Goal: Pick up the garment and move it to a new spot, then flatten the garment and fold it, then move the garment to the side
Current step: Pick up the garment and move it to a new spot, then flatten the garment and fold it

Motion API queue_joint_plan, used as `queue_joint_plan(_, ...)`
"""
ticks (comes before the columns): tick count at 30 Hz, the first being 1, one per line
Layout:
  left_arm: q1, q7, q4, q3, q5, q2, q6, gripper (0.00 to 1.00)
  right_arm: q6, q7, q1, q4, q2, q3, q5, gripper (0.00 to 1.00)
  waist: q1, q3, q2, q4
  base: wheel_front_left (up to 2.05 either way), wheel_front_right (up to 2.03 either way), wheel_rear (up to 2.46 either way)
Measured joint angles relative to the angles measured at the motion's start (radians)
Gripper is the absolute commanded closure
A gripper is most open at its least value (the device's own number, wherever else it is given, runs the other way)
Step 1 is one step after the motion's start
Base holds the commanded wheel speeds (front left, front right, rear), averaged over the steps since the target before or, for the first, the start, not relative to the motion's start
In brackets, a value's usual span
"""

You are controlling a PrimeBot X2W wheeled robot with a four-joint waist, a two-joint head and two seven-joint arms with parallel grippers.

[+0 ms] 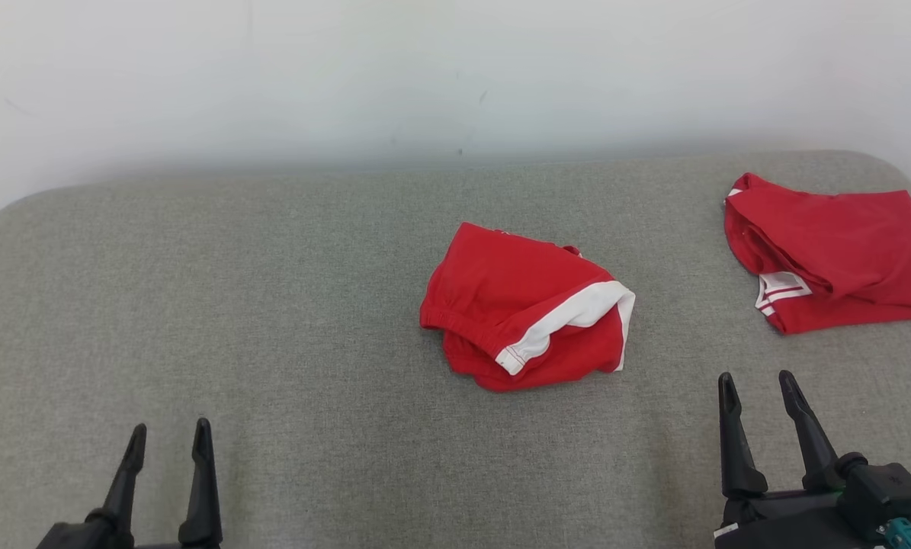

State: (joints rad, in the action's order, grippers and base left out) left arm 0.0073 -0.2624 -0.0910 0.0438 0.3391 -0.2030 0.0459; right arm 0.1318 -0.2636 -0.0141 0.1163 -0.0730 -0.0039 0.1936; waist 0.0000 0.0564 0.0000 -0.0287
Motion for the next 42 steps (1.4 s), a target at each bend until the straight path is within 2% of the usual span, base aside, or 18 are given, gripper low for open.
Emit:
queue_joint_plan(4, 0.014, 0.000, -0.014, -0.001, 0.001, 0.004, 0.016, 0.00, 0.000, 0.000, 0.006, 0.002, -0.001, 0.000, 0.004, 0.00, 0.0000, -0.007, 0.0000, 0.000, 0.00, 0.00, 0.00)
queue_joint_plan(13, 0.014, 0.000, -0.029, 0.000, -0.012, 0.002, 0.022, 0.00, 0.000, 0.009, 0.014, 0.001, -0.002, 0.000, 0.006, 0.00, 0.0000, -0.008, 0.0000, -0.002, 0.00, 0.00, 0.00)
queue_joint_plan(42, 0.009, 0.000, -0.041, 0.005, -0.019, 0.005, 0.016, 0.00, 0.000, 0.012, 0.015, 0.007, -0.002, 0.005, 0.006, 0.00, 0.0001, -0.002, 0.0000, -0.008, 0.00, 0.00, 0.00)
